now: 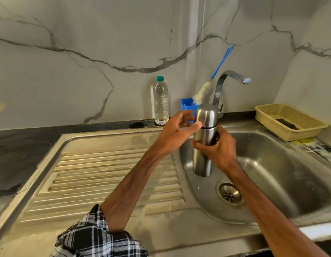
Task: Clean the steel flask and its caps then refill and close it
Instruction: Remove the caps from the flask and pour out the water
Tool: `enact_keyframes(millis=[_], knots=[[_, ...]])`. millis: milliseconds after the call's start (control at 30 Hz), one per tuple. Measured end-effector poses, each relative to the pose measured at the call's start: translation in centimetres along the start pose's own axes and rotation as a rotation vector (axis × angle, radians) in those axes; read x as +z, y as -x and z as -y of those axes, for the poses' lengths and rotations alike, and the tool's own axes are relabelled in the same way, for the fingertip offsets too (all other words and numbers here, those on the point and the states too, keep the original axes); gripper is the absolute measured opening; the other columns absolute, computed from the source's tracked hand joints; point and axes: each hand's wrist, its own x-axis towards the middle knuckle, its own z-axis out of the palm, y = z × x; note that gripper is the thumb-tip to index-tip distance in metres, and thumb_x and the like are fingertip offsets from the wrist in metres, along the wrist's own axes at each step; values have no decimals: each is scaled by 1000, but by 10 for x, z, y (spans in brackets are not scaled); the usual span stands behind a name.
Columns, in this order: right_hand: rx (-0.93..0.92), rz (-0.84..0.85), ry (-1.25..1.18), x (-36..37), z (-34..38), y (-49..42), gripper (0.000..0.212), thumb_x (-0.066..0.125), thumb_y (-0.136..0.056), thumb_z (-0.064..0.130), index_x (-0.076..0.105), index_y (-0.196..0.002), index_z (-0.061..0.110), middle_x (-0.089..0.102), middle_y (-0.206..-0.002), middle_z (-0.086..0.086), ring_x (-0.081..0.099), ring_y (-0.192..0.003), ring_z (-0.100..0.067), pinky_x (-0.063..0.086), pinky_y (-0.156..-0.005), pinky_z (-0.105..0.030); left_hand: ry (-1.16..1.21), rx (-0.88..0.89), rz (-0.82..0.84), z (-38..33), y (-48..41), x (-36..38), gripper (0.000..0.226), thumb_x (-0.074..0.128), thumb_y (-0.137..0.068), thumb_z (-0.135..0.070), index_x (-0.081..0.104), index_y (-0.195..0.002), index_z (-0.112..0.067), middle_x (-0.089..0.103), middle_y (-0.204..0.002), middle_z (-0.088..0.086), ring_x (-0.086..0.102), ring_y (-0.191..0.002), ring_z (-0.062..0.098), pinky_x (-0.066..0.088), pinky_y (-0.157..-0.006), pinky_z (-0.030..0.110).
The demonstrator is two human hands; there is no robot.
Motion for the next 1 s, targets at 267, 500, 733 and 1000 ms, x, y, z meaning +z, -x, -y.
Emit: enact_keyframes(millis=[267,500,733,1000], knots=[[3,92,64,6,-18,-4,65,94,-62,33,62,-116,18,70,-98,10,67,-84,-3,57,-75,-22,-57,100,87,9,-16,17,68,72,-88,-50,48,-147,-25,66,-129,-7,64,-117,6,55,-102,38],[9,101,37,2,-20,1,56,95,-57,37,65,-103,21,71,-85,12,67,-74,3,53,-62,-12,-119,163,7,3,-18,18,63,74,-76,-54,64,-128,-20,74,-108,-7,72,-98,7,58,-95,39],[-3,1,112,6,-20,5,46,91,-58,40,61,-90,25,69,-77,11,66,-67,-4,55,-63,-25,-309,197,-226,-8,-7,44,44,75,-89,-41,64,-123,-15,67,-92,-12,66,-83,3,58,-85,31],[34,36,171,7,-23,5,52,90,-59,47,59,-95,26,65,-83,17,62,-74,-2,52,-68,-20,-280,-116,-263,-3,-7,43,85,78,-68,-72,52,-130,-20,65,-118,-7,63,-106,11,54,-95,31]])
